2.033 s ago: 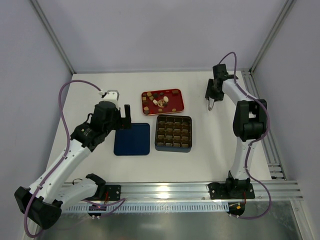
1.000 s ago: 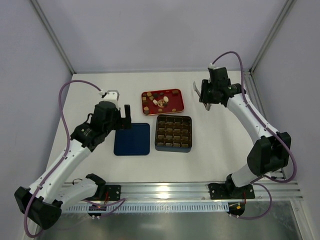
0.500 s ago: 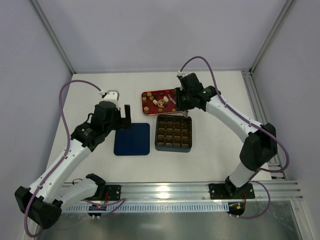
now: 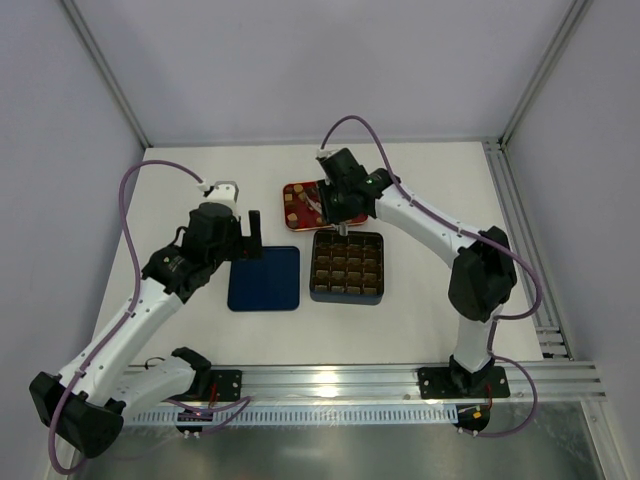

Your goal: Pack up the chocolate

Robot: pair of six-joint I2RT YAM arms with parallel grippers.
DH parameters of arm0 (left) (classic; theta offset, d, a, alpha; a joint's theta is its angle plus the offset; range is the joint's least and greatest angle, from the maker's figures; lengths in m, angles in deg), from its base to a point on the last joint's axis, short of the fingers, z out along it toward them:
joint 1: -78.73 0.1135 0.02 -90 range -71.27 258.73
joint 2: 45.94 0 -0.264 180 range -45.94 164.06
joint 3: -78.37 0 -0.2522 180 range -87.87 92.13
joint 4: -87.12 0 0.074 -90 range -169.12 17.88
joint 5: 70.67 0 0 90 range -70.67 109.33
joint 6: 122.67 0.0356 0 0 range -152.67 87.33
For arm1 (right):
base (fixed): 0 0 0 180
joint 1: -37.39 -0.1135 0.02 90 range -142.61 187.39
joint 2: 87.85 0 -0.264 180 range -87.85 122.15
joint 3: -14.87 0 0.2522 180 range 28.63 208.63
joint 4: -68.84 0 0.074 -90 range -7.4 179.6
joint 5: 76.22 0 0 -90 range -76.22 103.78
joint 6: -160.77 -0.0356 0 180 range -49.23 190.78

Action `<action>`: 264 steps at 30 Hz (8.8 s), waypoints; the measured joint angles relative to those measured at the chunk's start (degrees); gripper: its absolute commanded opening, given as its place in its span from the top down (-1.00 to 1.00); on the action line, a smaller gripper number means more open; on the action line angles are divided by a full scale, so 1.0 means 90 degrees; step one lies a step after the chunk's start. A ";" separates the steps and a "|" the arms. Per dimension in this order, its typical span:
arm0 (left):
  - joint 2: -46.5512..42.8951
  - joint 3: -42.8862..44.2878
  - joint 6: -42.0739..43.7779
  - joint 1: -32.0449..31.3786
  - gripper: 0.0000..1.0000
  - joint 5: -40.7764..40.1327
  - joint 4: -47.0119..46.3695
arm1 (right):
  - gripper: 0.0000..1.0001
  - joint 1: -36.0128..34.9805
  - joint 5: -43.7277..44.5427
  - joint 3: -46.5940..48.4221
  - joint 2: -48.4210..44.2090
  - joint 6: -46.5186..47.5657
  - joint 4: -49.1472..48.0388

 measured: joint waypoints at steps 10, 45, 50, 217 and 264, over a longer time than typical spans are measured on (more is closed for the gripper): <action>0.0019 0.0000 0.0002 0.0000 -0.99 -0.0002 0.0002 | 0.21 -0.0012 0.0112 0.0410 0.0629 0.0129 0.0219; 0.0053 0.0000 0.0017 0.0000 -0.99 0.0000 0.0007 | 0.57 -0.0036 0.0204 0.0260 -0.0449 0.0158 0.0262; 0.0056 0.0000 0.0017 0.0000 -0.99 -0.0002 0.0010 | 0.57 -0.0036 0.0102 -0.0517 -0.1481 0.0058 0.0277; 0.0214 0.0000 0.0012 0.0000 -0.99 0.0000 0.0049 | 0.42 -0.0075 -0.0352 -0.3429 -0.4104 -0.0556 0.0488; 0.0214 0.0000 0.0012 0.0000 -0.99 0.0000 0.0049 | 0.16 -0.0100 -0.0187 -0.2866 -0.3580 -0.0440 0.0600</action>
